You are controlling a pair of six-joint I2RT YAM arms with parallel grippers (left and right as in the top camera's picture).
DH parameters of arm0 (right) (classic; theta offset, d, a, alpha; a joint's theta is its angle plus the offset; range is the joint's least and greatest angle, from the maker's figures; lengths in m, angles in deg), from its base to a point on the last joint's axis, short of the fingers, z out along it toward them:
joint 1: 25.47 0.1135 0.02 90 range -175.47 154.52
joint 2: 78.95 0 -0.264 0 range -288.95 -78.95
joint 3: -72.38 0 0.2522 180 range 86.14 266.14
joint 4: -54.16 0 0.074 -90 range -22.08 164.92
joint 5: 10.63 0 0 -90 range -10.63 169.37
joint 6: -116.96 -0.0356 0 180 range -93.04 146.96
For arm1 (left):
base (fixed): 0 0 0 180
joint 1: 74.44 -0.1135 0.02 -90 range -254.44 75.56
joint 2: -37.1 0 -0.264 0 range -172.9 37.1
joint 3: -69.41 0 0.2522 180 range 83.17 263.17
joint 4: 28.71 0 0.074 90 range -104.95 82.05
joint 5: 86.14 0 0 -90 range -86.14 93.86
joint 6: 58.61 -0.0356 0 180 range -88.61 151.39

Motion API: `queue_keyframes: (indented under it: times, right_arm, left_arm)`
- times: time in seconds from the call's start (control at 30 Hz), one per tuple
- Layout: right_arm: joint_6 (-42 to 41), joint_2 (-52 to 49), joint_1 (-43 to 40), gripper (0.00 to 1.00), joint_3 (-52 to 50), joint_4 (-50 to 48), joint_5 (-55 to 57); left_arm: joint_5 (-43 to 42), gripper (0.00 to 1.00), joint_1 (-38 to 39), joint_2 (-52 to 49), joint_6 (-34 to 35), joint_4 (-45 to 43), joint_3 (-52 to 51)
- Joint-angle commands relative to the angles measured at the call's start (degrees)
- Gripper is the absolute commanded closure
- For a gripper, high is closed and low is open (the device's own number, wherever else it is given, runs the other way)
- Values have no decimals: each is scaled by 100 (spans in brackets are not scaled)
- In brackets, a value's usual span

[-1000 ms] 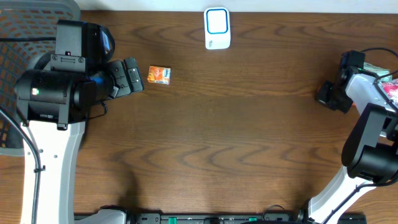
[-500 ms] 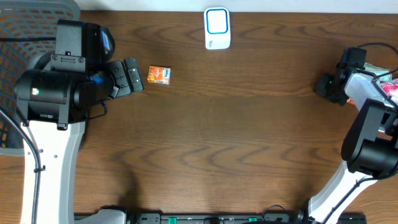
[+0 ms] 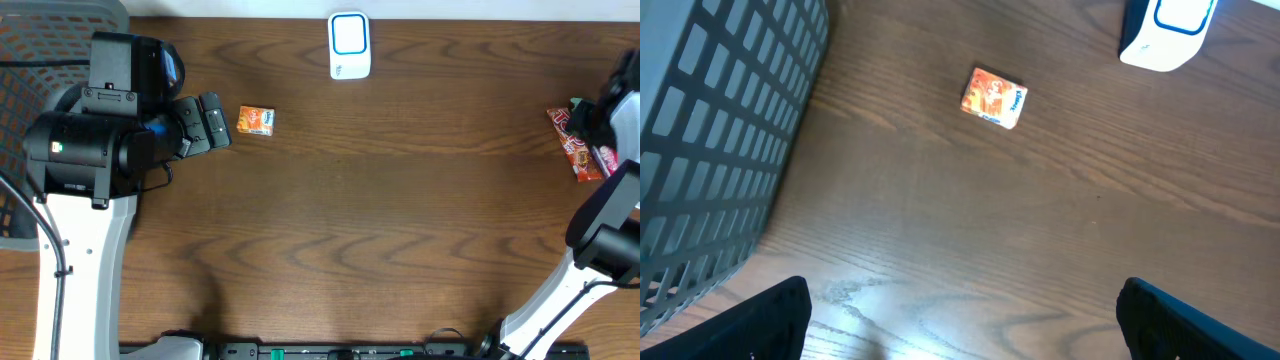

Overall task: Scan the item barcode
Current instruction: 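Carry the red bar to the right side and release it, then reach the right gripper to the orange tissue pack and grasp it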

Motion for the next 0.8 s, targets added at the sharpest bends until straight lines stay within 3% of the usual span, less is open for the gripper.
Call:
queue_keyframes:
  times: [0.0, 0.17, 0.23, 0.27, 0.33, 0.4, 0.47, 0.5, 0.57, 0.7, 0.77]
  right_arm:
    - [127, 42, 142, 99, 529, 352, -1036]
    - [140, 39, 472, 95, 656, 546, -3226]
    - [219, 39, 702, 86, 570, 520, -4118]
    - [214, 39, 833, 76, 553, 520, -4489]
    - [214, 39, 1143, 44, 538, 520, -5051]
    - [210, 39, 1508, 32, 538, 420, -5265]
    - [210, 35, 1930, 7, 531, 208, -5250]
    - [210, 24, 2157, 1, 516, 42, -5211]
    - [94, -20, 2629, 1, 496, -304, -5069]
    - [-1086, -212, 3539, 1, 494, -1051, -4275]
    - [-1250, -339, 3945, 1, 494, -1589, -4039]
  left_arm:
    - [72, 2, -24, -7, 4, 15, 31]
    - [72, 2, -24, -7, 4, 15, 31]
    - [72, 2, -24, -7, 4, 15, 31]
    - [72, 2, -24, -7, 4, 15, 31]
    - [72, 2, -24, -7, 4, 15, 31]
    - [72, 2, -24, -7, 4, 15, 31]
    - [72, 2, -24, -7, 4, 15, 31]
    - [72, 2, -24, -7, 4, 15, 31]
    - [72, 2, -24, -7, 4, 15, 31]
    - [72, 2, -24, -7, 4, 15, 31]
    - [72, 2, -24, -7, 4, 15, 31]
